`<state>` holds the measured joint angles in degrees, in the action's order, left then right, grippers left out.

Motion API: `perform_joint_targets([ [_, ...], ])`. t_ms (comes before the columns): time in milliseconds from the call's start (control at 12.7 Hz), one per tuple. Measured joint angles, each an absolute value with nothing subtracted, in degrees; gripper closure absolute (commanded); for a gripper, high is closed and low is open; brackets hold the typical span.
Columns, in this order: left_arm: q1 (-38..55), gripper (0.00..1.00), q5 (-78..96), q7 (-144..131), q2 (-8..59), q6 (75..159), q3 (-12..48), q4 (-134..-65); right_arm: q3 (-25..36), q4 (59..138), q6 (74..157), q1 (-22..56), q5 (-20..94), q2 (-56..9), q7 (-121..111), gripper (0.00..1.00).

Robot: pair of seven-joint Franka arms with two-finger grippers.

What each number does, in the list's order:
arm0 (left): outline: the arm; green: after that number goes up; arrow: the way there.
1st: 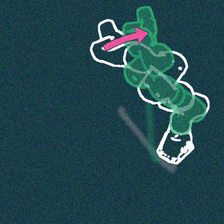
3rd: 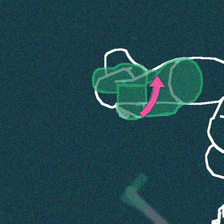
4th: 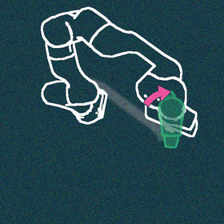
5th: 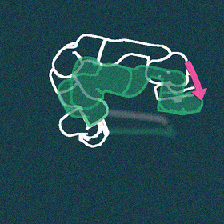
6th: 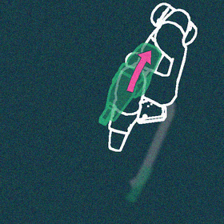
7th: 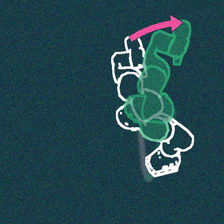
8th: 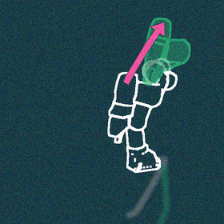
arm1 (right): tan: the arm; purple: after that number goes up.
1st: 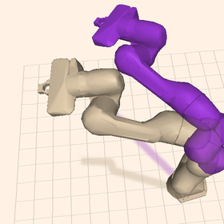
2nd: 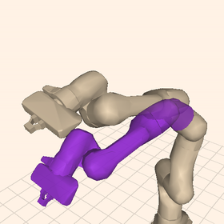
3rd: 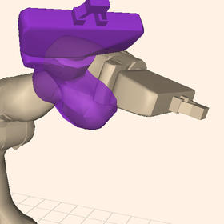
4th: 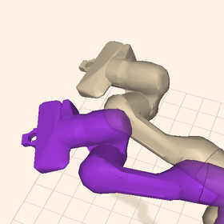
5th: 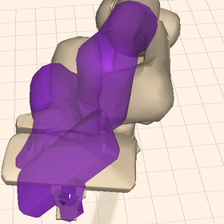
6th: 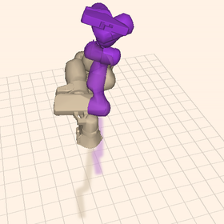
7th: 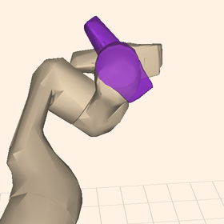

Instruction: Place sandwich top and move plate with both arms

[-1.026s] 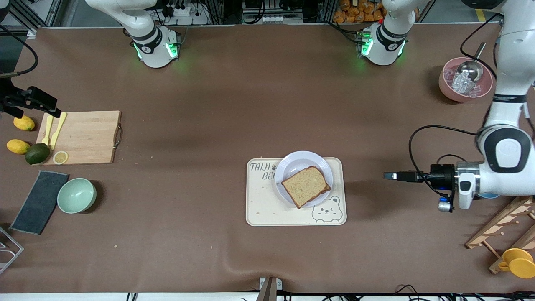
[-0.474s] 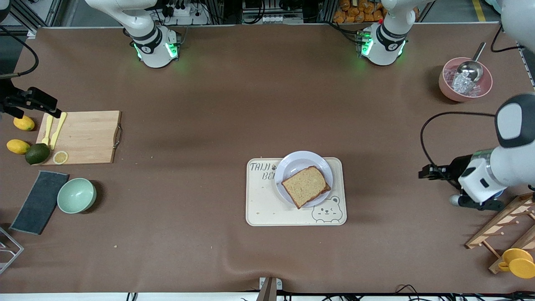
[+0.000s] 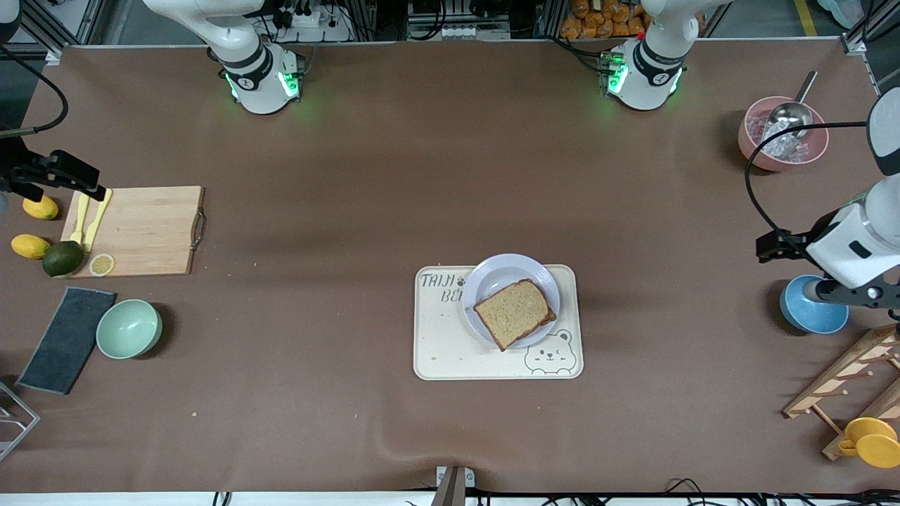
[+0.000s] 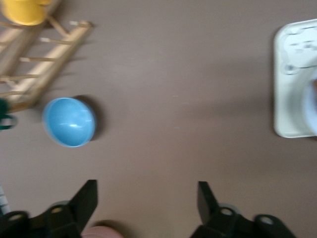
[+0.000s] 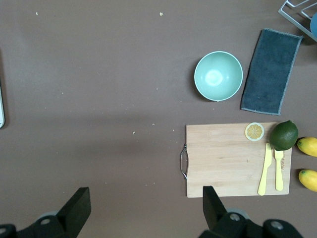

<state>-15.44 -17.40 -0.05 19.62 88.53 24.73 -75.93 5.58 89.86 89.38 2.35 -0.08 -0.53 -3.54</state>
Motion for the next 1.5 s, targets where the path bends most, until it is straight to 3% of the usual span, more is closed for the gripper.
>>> perform_joint_targets([
  [868, -15.72, 0.0, -12.43, -4.67, 8.31, 88.07, 24.24, -76.63, 5.7, 89.86, 89.37, 2.35, -0.08, -0.55, -3.54, 0.0],
  [1184, -3.14, 0.0, -7.95, -5.01, 4.85, 88.05, 9.44, -80.05, 5.66, 89.86, 89.35, 2.39, -0.08, -0.55, -3.54, 0.0],
  [1500, -1.0, 0.0, -7.47, -6.55, 0.38, 88.18, 8.0, -85.02, 5.61, 89.78, 89.35, 2.57, -0.08, -0.55, -3.54, 0.0],
])
